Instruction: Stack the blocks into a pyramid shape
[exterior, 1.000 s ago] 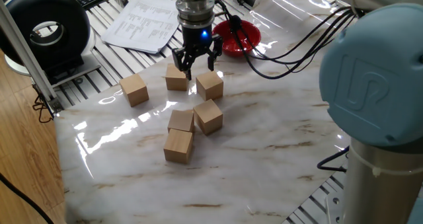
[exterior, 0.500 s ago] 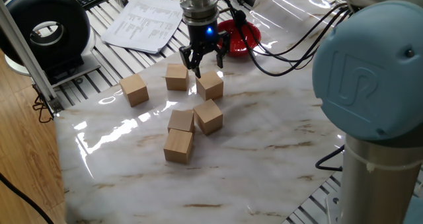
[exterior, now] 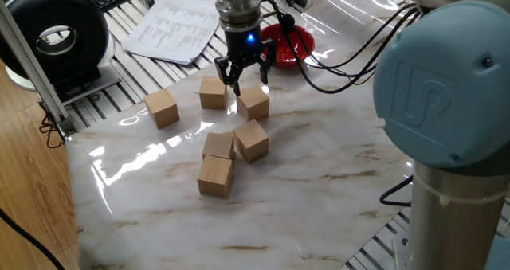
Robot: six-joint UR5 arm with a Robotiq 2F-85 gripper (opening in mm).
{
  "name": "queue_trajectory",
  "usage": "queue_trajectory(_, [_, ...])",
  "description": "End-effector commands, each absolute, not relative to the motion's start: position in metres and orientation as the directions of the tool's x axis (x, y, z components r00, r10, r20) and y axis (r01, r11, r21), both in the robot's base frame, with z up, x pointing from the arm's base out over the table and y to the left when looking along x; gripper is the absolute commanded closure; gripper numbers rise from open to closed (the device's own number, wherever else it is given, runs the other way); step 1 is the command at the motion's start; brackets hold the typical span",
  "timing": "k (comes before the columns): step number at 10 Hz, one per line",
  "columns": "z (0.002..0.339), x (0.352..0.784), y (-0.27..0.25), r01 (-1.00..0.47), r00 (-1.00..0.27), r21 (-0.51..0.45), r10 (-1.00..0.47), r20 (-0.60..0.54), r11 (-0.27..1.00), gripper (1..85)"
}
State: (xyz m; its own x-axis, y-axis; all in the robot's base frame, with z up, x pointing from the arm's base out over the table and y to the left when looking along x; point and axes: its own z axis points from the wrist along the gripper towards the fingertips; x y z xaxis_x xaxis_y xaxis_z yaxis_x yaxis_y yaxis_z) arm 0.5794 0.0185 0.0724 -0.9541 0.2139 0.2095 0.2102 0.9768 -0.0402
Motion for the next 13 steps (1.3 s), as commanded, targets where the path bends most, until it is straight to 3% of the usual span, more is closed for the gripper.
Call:
queue_trajectory(1, [0.068, 0.583, 0.017, 0.205, -0.957, -0.039, 0.209, 0.203, 0.978, 20.7])
queue_trajectory(11, [0.051, 0.585, 0.010, 0.188, -0.967, -0.015, 0.188, 0.173, 0.982, 22.7])
queue_trajectory(13, [0.051, 0.583, 0.008, 0.166, -0.970, -0.016, 0.166, 0.179, 0.986, 19.7])
